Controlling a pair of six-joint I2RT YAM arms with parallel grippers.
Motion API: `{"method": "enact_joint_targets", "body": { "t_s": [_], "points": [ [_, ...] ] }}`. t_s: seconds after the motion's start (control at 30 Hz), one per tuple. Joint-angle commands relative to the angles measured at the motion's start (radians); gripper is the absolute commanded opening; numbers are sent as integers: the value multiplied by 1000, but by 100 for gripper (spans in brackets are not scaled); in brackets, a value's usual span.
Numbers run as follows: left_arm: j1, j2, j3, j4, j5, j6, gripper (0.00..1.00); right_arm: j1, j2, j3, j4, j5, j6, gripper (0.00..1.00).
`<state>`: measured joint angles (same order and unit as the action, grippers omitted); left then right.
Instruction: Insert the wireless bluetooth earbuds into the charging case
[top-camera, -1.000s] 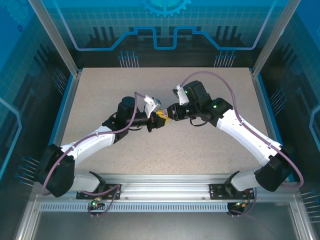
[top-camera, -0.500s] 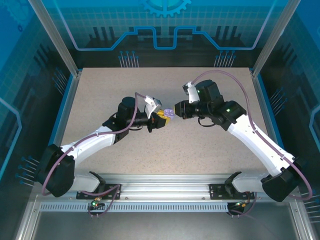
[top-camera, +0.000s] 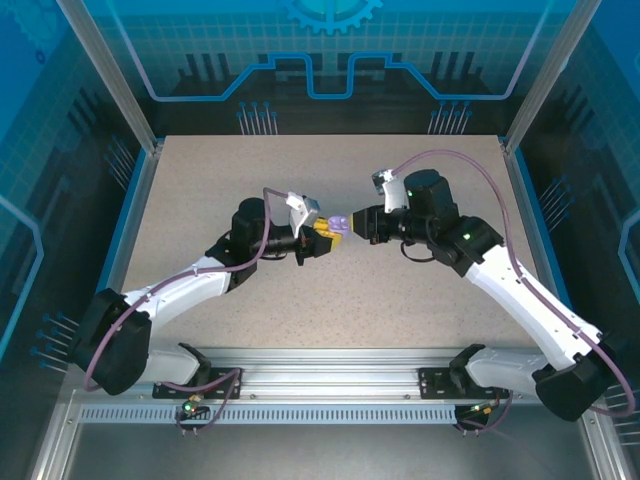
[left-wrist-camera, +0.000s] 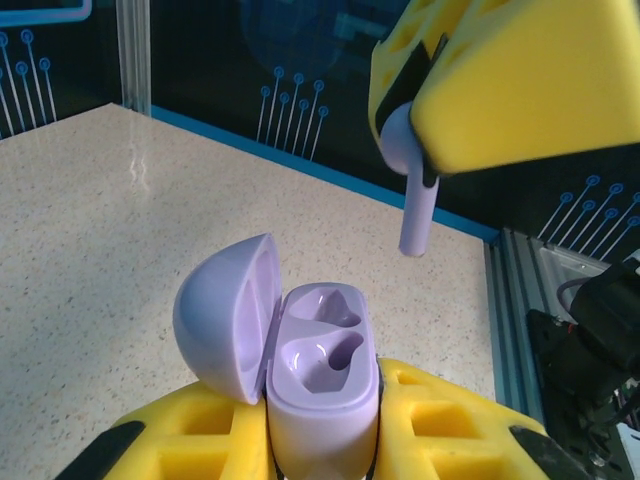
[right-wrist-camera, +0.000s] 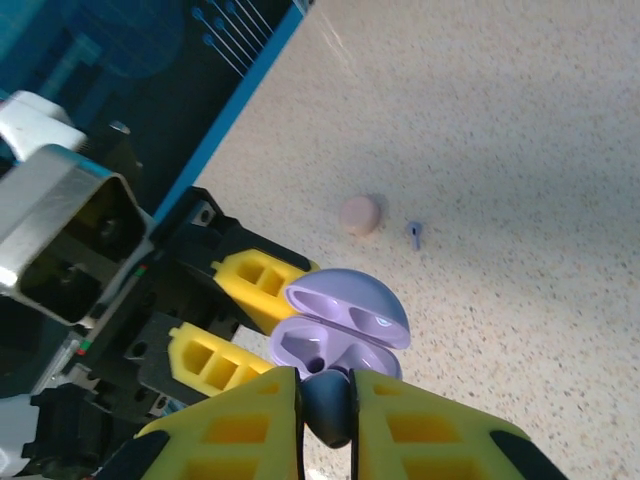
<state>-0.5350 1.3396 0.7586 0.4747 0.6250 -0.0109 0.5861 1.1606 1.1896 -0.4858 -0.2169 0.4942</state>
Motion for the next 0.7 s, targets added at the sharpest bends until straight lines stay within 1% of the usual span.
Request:
{"method": "enact_joint_targets", "body": {
  "t_s": [0.0, 0.3, 0.67],
  "points": [
    [-3, -16, -18, 102, 48, -30, 16, -9, -37, -26, 81, -19, -3, 17],
    [-4, -22, -36, 185, 82, -53, 16, 7, -67, -71, 155, -19, -8, 17],
    [-5, -25, -26, 206, 102, -61, 16, 30, -82, -92, 188, 10, -28, 17]
  ]
}}
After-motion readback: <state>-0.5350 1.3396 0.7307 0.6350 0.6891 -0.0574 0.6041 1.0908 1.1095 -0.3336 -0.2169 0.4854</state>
